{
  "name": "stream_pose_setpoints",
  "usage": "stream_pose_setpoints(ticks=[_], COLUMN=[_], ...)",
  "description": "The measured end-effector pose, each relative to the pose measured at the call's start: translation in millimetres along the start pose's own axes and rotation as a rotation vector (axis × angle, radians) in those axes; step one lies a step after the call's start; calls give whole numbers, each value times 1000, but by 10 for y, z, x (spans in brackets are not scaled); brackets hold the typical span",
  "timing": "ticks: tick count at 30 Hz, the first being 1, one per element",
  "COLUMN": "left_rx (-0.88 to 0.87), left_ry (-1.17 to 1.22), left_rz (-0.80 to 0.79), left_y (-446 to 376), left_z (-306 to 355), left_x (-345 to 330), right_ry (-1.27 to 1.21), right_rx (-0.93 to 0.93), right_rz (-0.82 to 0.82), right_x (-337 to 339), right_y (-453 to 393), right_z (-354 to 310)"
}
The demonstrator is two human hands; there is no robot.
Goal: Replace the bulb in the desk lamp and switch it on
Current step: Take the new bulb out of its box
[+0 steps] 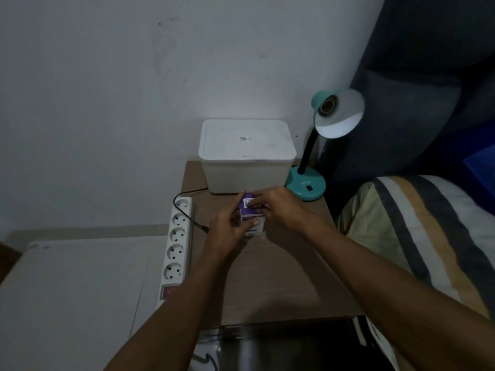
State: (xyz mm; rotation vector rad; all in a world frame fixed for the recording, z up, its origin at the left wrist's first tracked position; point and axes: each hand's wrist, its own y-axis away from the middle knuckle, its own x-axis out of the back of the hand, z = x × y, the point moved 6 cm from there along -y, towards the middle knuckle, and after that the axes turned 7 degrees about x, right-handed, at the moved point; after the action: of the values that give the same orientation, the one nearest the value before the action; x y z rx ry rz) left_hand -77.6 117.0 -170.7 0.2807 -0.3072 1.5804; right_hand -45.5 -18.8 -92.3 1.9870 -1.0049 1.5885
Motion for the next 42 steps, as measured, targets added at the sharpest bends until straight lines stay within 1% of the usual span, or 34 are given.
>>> stream_pose_setpoints(ticks=[4,10,13,15,17,20,25,26,28,30,33,34,36,38,40,42], left_rx=[-19,-20,-21,-14,-5,6,-21,-37,-54,-53,-43,-36,-19,-5,5,15], left_ry=[1,25,19,9,9,3,-137,-164,-184,-164,-168,-165,-160,-151,-138,-132], left_rz=[11,14,15,18,19,20,16,12,8,-6,-18,-24,-35,-43,-53,-48], left_y=[1,10,0,3,12,19,-7,-18,-31,-25,-30,-35,-39,-38,-37,-32], left_z=[-4,-28,-43,-57,-62,-84,-130,-128,-118,-92,-71,-67,-72,-74,-63,-47], left_x=[3,-14,-24,-26,-29,-40,-55,-50,-29,-10,6,6,3,-4,-11,-7], right_ry=[21,63,58,48,-2,-205,-506,-509,-396,-279,-154,-113,-91,-142,-193,-179], right_rx=[39,139,202,210,141,-96,-416,-459,-449,-365,-302,-296,-301,-328,-366,-383], right_rz=[-29,-11,59,105,142,242,513,568,608,517,253,195,152,118,48,-6], right_x=[37,59,49,65,74,96,177,212,265,238,70,25,-7,-13,-30,-65], right_y=[-31,-30,37,64,49,9,-31,-14,15,26,52,60,57,20,-38,-102], right_z=[5,-17,-56,-75,-44,110,212,208,171,143,157,160,153,157,170,168])
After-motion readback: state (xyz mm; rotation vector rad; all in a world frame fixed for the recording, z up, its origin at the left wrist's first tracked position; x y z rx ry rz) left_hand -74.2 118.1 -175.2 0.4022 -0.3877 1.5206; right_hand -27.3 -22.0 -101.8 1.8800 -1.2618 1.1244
